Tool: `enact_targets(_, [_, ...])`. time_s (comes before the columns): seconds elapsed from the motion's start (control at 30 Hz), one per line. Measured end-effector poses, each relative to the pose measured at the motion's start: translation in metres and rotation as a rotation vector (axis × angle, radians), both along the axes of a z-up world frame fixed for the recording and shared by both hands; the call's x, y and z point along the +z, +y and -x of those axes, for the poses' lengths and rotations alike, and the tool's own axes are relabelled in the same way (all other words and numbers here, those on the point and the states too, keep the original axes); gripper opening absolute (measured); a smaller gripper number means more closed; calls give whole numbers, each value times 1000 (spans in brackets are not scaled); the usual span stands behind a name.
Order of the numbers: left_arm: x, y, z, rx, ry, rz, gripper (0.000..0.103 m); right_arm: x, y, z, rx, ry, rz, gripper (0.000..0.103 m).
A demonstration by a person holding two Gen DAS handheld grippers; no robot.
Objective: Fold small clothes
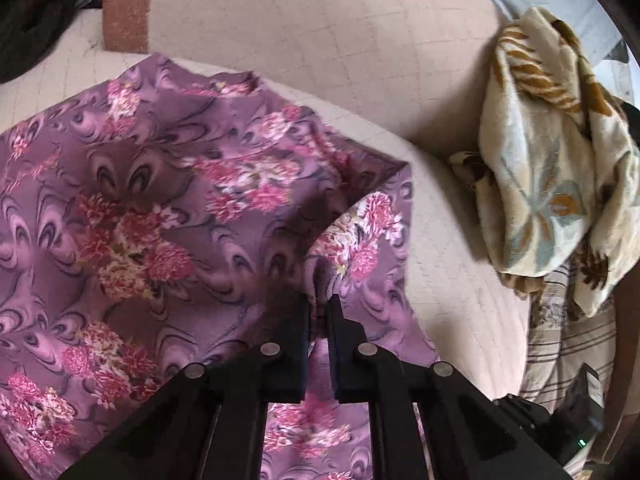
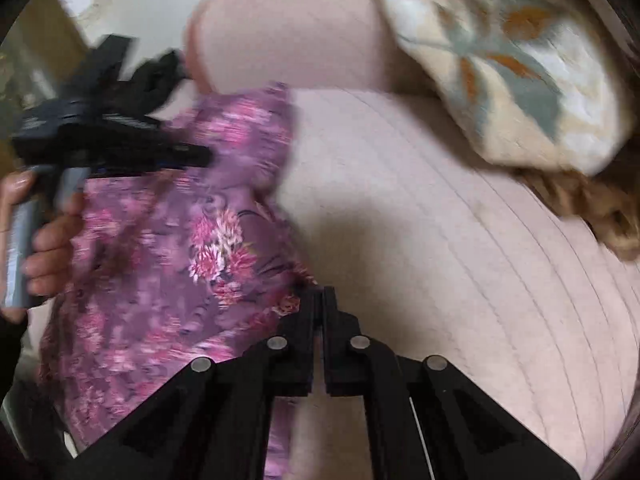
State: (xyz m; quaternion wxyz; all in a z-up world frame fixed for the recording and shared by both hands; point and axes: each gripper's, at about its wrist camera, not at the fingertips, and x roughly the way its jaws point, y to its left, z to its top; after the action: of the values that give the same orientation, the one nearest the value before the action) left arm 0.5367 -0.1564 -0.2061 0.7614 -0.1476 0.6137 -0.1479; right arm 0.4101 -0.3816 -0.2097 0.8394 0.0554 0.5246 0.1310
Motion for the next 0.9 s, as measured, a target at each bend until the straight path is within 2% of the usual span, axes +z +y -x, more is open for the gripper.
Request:
enact_targets(0.07, [-6, 2, 2, -29, 27, -54, 14, -20, -11, -3, -26, 64, 12, 3])
enact_targets(0.1, [-1, 4, 6, -53, 27, -42, 15, -28, -12, -4, -29, 93, 9, 3])
enact_targets(0.13, [5, 7, 11, -62, 17, -21, 16, -27, -11, -4, -29, 85, 12, 3])
enact_targets(0.17, [16, 13, 17, -69, 1, 9, 25, -21, -11, -3, -32, 74, 14, 3])
enact_targets(0.2, [31, 24, 26, -75, -19, 42, 47, -11, -12, -1, -38, 43, 10, 4])
enact_targets(0.23, [48, 39, 38, -78, -50, 67, 58, -1, -13, 3, -43, 12, 2, 5])
enact_targets(0.27, [63, 55, 51, -74, -89, 76, 73, 6, -19, 9, -50, -3, -17, 17])
enact_targets(0.3, [83, 80, 73, -60, -147, 61, 75, 14, -20, 9, -59, -12, -35, 38])
enact_targets(0.37, [107, 121, 108, -30, -215, 17, 76, 39, -20, 21, -87, -74, -73, 60])
enact_targets(0.43, [117, 167, 143, 56, -268, -36, 80, 61, -14, 34, -108, -118, -116, 62])
enact_targets(0.5, [117, 219, 177, 189, -301, -136, 83, 82, 16, 48, -117, -165, -191, 68])
enact_targets(0.57, [110, 259, 196, 314, -282, -170, 84, 103, 46, 67, -139, -226, -213, 75])
enact_targets(0.63, [95, 302, 210, 448, -210, -137, 84, 118, 73, 91, -185, -300, -205, 81])
enact_targets(0.7, [76, 348, 215, 565, -111, -33, 84, 131, 90, 110, -225, -342, -213, 88])
enact_targets(0.73, [69, 360, 218, 606, -90, 11, 84, 133, 101, 118, -239, -349, -228, 89])
enact_targets(0.77, [63, 377, 221, 653, -86, 40, 84, 132, 110, 122, -248, -347, -238, 91])
enact_targets(0.83, [51, 410, 227, 781, -51, 38, 84, 126, 134, 127, -245, -318, -269, 91])
enact_targets(0.9, [44, 439, 229, 861, -41, 102, 84, 119, 159, 125, -220, -286, -296, 91])
